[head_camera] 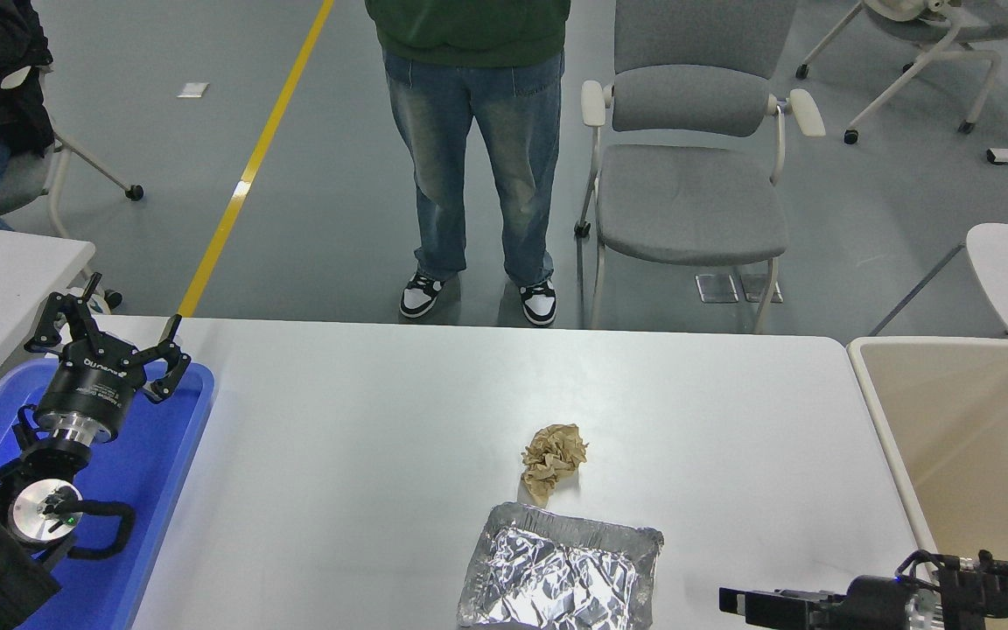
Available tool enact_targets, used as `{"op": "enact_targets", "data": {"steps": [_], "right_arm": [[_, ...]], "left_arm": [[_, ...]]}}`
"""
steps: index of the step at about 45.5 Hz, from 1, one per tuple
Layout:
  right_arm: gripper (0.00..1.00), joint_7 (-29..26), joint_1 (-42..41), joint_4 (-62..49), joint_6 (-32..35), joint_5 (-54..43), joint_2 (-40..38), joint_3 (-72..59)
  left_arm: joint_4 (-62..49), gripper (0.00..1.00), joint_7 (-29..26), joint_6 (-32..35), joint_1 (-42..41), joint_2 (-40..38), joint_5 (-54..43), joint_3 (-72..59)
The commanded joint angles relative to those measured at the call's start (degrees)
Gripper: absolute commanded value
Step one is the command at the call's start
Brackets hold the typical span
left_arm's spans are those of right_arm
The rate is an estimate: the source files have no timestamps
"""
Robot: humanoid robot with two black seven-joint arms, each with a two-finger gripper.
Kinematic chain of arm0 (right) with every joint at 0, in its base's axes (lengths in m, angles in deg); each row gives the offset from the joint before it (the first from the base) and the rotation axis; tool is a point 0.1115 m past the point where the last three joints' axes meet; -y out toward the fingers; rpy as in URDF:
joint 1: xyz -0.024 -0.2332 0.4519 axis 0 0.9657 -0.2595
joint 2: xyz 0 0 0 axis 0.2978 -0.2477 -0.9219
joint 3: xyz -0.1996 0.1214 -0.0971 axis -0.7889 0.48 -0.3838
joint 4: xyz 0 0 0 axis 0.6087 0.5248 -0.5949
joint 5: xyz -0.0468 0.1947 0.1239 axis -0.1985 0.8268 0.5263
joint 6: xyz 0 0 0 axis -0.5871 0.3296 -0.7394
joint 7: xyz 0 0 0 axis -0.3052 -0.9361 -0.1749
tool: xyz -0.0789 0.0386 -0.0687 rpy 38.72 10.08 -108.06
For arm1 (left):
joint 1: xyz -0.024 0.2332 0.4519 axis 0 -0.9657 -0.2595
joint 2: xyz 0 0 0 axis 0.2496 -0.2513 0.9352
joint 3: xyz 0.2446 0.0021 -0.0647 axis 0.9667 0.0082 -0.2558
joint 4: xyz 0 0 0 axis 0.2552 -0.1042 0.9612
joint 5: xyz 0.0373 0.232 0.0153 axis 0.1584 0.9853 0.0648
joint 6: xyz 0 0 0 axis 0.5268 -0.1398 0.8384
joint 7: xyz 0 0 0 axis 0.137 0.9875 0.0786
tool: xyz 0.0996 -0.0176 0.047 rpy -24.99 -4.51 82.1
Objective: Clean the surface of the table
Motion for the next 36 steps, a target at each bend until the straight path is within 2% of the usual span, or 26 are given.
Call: {"op": "enact_targets", "data": {"steps": [1, 13, 36], "right_arm": [[1.00, -2.19, -0.88, 0.64, 0.02, -0.87, 2.88, -1.27], [1.00, -7.82, -4.04, -0.68, 1.69, 9.58, 9.74, -0.83], [1.00, -10.37, -4.66, -6.66, 2.21, 9.85, 18.17, -1.36]], "left_arm": [[0.00, 1.00, 0.00, 0.00, 0.00, 0.00, 0.00, -0.03], [0.00, 1.00, 0.00, 0.00, 0.00, 0.00, 0.00, -0.03], [0.00, 1.00, 0.00, 0.00, 0.00, 0.00, 0.00, -0.03]]}}
